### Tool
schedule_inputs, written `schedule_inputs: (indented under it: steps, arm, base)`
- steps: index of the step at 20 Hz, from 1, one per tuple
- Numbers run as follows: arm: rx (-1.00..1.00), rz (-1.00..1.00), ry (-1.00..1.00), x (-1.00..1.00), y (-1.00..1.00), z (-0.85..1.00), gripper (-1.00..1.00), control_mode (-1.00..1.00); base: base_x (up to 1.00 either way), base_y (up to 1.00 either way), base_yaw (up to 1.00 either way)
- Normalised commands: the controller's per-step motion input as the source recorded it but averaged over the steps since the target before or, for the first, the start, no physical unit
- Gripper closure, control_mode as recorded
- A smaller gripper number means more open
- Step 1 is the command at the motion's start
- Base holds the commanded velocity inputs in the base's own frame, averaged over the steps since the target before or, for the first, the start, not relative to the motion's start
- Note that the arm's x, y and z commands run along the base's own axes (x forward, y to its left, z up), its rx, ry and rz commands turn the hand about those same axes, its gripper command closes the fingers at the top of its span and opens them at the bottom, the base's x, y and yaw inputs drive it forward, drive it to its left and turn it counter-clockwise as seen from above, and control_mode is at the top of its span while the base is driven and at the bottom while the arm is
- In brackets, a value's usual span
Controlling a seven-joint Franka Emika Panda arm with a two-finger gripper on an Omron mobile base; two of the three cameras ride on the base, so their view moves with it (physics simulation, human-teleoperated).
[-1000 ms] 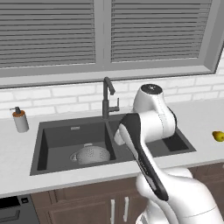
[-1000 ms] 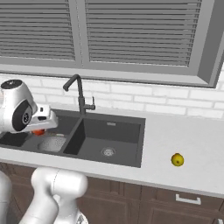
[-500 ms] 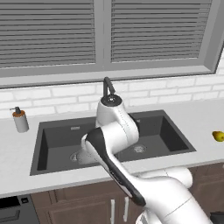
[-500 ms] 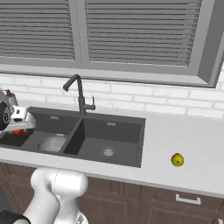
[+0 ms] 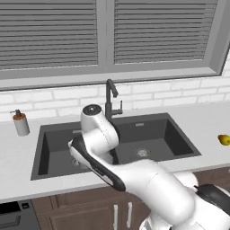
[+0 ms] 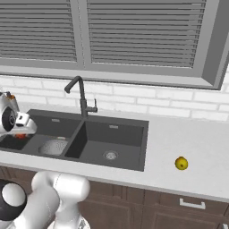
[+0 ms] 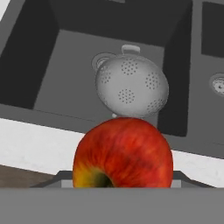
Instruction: Put the colander in the sink, put the pear, apple in the colander, and turn on the sink faucet and pour water over the colander.
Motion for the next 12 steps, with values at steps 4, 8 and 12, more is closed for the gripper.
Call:
schedule_inputs:
  steps: [4, 8, 12]
  arm:
    - [0.00, -0.12, 0.10, 0.52, 0.01, -0.54, 1.00, -1.00]
    - [0.00, -0.13, 0.11, 0.33, 0.00, -0.45, 1.00, -1.00]
    - [0.00, -0.12, 0.09, 0.16, 0.00, -0.41, 1.00, -1.00]
  base:
    - [0.00, 0.00, 0.00]
    - [0.00, 0.00, 0.00]
    - [0.00, 0.00, 0.00]
